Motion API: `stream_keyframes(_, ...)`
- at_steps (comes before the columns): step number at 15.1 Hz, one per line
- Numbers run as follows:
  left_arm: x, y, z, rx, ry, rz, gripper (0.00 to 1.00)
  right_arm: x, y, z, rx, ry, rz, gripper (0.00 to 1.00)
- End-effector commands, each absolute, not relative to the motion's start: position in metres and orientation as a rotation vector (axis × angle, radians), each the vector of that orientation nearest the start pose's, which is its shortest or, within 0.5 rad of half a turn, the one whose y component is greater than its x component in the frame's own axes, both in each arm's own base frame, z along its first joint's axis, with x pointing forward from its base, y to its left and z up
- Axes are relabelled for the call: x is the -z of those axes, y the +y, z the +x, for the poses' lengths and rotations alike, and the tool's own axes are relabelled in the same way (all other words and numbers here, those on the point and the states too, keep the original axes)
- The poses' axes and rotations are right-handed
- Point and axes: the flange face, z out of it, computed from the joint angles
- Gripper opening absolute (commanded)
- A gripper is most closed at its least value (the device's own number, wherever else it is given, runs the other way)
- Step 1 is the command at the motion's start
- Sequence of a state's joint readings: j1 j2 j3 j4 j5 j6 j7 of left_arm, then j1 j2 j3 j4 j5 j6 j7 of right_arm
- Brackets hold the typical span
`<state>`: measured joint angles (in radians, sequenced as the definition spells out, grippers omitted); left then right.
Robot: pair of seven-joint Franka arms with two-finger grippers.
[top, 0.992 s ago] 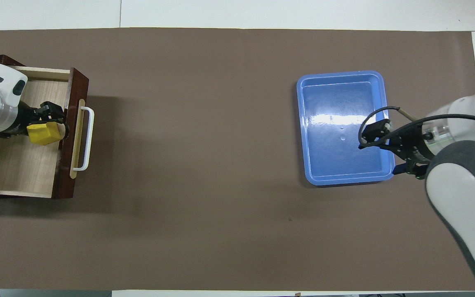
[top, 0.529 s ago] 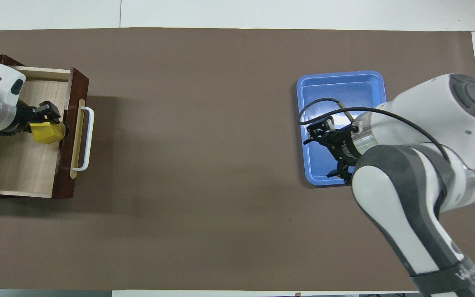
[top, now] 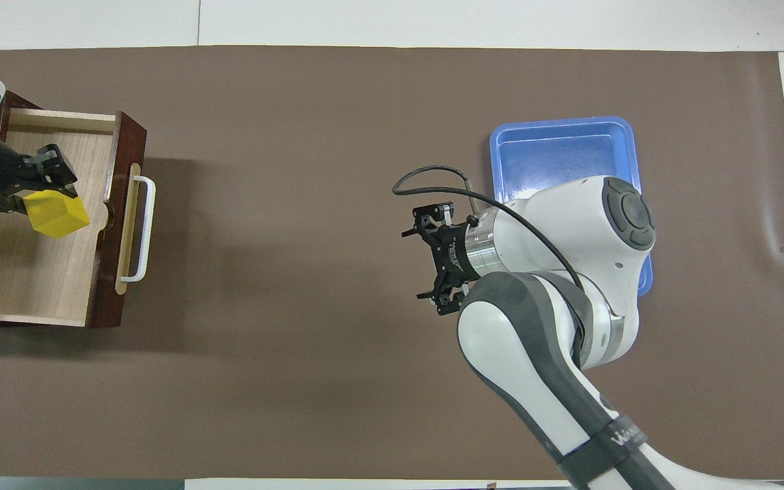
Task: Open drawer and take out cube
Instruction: 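Lift the cube with the left gripper while the right gripper approaches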
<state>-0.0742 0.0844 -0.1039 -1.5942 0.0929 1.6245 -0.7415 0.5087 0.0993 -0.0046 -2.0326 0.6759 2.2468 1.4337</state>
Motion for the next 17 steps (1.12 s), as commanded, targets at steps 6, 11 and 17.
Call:
stream_keyframes(6, -0.552, -0.206, 0.535, -0.017, -1.815, -2.681, 0.00, -0.386, 0.309, 0.515, -0.713, 1.772, -1.891, 1.00)
stream_keyframes(11, -0.521, -0.247, 0.509, -0.040, -2.038, -2.506, 0.00, -0.370, 0.316, 0.529, -0.802, 1.798, -1.809, 1.00)
stream_keyframes(17, -0.479, -0.293, 0.499, -0.060, -2.148, -2.415, 0.00, -0.370, 0.357, 0.539, -0.793, 1.739, -1.859, 1.00)
